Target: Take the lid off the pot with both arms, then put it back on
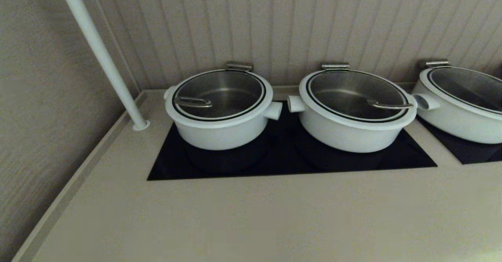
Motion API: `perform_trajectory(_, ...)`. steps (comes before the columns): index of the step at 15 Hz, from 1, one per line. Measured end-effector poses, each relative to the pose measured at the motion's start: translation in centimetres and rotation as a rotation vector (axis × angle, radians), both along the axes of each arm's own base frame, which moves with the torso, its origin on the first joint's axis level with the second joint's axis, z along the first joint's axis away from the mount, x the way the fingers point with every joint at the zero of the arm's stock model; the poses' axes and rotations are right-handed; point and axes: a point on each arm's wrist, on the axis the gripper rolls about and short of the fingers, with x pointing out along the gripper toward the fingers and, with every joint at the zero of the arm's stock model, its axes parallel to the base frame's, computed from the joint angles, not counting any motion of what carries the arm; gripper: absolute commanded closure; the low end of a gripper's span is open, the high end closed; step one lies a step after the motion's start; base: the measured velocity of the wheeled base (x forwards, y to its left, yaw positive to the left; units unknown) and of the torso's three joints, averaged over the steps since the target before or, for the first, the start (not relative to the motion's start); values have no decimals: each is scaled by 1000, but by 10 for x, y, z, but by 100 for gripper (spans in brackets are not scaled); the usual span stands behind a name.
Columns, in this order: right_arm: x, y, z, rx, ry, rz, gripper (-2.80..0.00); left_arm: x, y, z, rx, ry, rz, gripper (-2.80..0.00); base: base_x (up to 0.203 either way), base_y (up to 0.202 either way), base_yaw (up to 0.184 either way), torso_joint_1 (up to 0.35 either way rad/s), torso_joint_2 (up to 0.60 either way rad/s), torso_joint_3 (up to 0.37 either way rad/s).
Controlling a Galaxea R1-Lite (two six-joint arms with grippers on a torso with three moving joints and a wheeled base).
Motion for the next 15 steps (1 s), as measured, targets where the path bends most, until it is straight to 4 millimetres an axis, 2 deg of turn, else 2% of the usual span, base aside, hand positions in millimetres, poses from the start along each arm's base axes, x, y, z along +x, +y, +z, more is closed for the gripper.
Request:
perform_trajectory(4,0,0,0,0,0,0,0,-5,0,-1,-34,-60,3,0,0,0,0,0,0,0)
perform_trajectory(15,0,0,0,0,0,0,0,-6,0,-2,-50,-68,5,0,0,0,0,0,0,0)
